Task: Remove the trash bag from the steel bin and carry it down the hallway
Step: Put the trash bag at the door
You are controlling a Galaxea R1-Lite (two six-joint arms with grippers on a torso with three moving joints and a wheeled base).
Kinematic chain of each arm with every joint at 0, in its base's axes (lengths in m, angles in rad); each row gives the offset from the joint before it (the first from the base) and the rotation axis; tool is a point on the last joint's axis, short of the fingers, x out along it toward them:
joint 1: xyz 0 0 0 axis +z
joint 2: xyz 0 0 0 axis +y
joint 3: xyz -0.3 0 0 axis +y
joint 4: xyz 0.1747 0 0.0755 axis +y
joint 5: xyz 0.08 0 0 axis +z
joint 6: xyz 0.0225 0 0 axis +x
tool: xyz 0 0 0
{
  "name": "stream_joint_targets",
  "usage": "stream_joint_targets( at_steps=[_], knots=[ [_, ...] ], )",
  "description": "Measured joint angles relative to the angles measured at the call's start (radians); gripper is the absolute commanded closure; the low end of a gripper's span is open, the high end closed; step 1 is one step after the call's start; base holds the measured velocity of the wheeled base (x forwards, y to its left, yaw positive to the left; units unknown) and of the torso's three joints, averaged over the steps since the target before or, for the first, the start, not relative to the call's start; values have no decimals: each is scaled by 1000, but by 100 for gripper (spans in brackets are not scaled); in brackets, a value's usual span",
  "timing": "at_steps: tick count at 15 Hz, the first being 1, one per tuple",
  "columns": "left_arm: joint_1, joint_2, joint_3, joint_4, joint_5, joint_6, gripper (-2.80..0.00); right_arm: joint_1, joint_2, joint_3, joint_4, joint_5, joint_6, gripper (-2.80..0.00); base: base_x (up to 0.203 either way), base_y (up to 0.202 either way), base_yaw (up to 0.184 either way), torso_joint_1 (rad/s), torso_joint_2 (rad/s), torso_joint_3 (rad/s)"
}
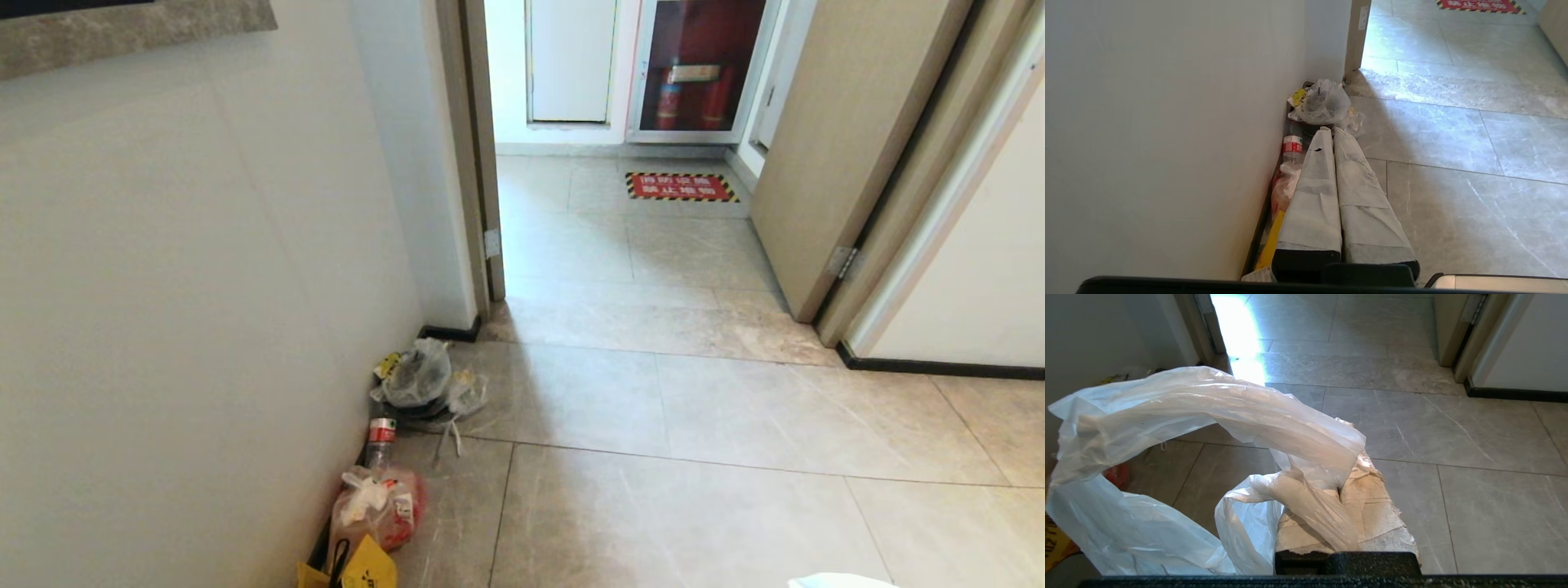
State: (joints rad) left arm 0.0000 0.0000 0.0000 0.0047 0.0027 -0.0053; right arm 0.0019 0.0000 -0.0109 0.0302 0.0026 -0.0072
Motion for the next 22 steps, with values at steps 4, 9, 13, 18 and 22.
stream_joint_targets(
  at_steps=[4, 9, 13, 18, 22],
  knots=[
    [0, 0, 0, 0, 0, 0, 0, 0, 0, 0, 0, 0, 0, 0, 0, 0, 0, 0, 0, 0],
    [0, 0, 0, 0, 0, 0, 0, 0, 0, 0, 0, 0, 0, 0, 0, 0, 0, 0, 0, 0],
    [0, 0, 0, 0, 0, 0, 0, 0, 0, -2, 0, 1, -2, 0, 2, 3, -43, 1, 2, 2],
    [0, 0, 0, 0, 0, 0, 0, 0, 0, -1, 0, 1, -2, 0, 0, 8, -169, 1, 4, 5],
    [0, 0, 0, 0, 0, 0, 0, 0, 0, -1, 0, 1, -2, 0, -1, 8, -171, 3, 4, 3]
  ],
)
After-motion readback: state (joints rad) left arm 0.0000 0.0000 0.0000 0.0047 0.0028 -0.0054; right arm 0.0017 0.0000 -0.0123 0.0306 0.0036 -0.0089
